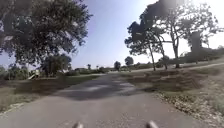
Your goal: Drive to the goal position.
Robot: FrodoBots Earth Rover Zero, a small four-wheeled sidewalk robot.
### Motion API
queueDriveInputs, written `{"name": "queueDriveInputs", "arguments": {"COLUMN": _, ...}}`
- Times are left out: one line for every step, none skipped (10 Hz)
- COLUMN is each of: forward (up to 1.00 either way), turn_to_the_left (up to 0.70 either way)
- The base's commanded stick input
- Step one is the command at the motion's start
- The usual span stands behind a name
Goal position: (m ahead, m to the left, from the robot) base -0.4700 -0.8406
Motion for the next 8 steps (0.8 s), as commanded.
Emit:
{"name": "queueDriveInputs", "arguments": {"forward": 0.11, "turn_to_the_left": -0.01}}
{"name": "queueDriveInputs", "arguments": {"forward": 0.11, "turn_to_the_left": -0.01}}
{"name": "queueDriveInputs", "arguments": {"forward": 0.11, "turn_to_the_left": -0.01}}
{"name": "queueDriveInputs", "arguments": {"forward": 0.1, "turn_to_the_left": -0.01}}
{"name": "queueDriveInputs", "arguments": {"forward": 0.11, "turn_to_the_left": -0.01}}
{"name": "queueDriveInputs", "arguments": {"forward": 0.1, "turn_to_the_left": 0.0}}
{"name": "queueDriveInputs", "arguments": {"forward": 0.1, "turn_to_the_left": 0.0}}
{"name": "queueDriveInputs", "arguments": {"forward": 0.11, "turn_to_the_left": -0.01}}
